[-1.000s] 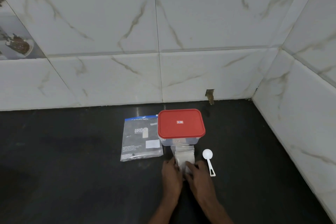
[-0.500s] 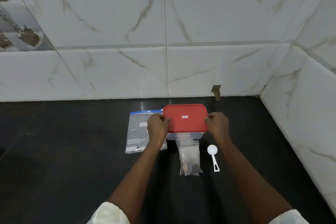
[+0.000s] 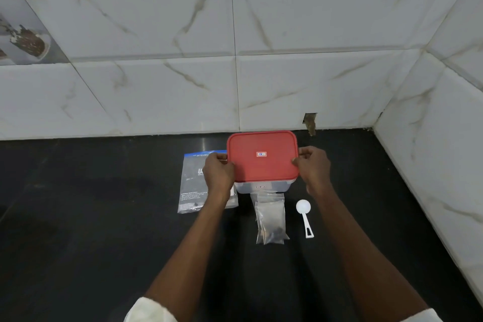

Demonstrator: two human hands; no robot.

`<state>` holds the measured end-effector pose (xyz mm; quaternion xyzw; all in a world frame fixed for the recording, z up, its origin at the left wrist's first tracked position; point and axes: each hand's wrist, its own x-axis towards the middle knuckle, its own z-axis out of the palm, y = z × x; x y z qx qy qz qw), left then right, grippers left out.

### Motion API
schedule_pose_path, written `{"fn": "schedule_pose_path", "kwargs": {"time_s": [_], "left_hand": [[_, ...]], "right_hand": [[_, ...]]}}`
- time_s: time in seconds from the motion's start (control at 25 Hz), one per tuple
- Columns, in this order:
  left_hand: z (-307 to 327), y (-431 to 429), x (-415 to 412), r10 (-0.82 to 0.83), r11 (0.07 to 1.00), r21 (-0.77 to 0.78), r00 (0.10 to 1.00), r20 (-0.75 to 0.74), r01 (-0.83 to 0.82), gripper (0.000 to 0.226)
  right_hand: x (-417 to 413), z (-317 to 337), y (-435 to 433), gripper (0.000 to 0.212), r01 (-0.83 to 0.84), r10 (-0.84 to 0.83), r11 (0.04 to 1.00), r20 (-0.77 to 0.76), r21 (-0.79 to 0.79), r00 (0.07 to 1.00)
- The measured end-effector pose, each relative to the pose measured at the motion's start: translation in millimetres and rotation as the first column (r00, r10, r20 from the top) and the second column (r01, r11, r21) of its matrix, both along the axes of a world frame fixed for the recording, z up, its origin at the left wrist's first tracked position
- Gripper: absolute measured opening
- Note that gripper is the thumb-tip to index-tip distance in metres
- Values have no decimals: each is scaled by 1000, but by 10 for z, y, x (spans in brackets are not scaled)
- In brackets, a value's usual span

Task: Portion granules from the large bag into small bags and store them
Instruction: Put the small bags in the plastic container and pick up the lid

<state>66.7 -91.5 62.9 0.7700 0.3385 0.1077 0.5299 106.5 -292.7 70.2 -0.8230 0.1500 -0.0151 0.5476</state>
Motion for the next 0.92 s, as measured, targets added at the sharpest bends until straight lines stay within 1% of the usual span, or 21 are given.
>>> {"fn": "schedule_pose_path", "kwargs": {"time_s": [0.04,0.08,0.12,0.16,0.2,0.24,0.28,0.32,0.36,0.4,0.44,0.56,0.6,0.72,0.8,0.84,0.92], "left_hand": [[47,16,-80,19,999,-34,999,48,-17,9],[81,60,-187,35,997,-77,996,82,-29,20],[69,143,-307,56,985,-169,994,98,-39,35],[81,243,-448,74,951,-305,993,92,-43,46],[57,371,-601,92,897,-440,993,76,-50,53],[12,506,-756,109,847,-527,993,49,-67,51],[-61,636,-914,130,822,-560,992,9,-102,41],[-149,733,-1055,164,810,-566,986,-31,-153,27],[-237,800,-1185,197,804,-559,978,-72,-203,16],[-350,850,-1297,215,802,-547,970,-112,-241,12],[-452,885,-1380,218,795,-547,965,-146,-262,12],[-689,954,-1472,245,768,-552,945,-214,-324,13],[-754,969,-1459,251,768,-546,942,-224,-335,11],[-884,996,-1358,279,779,-516,934,-223,-356,12],[-935,1012,-1277,302,795,-479,928,-220,-372,13],[-960,1012,-1245,305,818,-434,924,-232,-379,11],[-970,995,-1218,310,878,-279,907,-286,-388,13]], "right_hand": [[-70,53,8,20,-20,19,1000,43,18,999],[-162,92,32,20,-53,50,998,90,29,995],[-284,108,74,21,-96,92,995,134,27,987],[-418,80,134,23,-146,140,989,174,18,975],[-570,25,207,25,-203,200,979,214,-7,956],[-713,-94,290,26,-266,271,962,249,-54,930],[-841,-245,372,26,-328,351,936,275,-126,895],[-957,-419,442,26,-382,424,904,279,-193,862],[-1049,-601,502,26,-429,480,873,250,-234,841],[-1118,-772,556,24,-469,514,852,202,-233,834],[-1171,-880,598,19,-502,530,842,129,-196,838],[-1240,-986,676,16,-531,533,846,-104,50,840],[-1242,-975,696,16,-533,536,844,-146,67,831],[-1197,-977,781,29,-498,509,861,-184,106,841],[-1178,-945,859,28,-465,475,880,-203,98,856],[-1168,-922,880,26,-461,460,886,-216,48,862],[-1145,-956,867,26,-478,466,878,-226,0,855]]}}
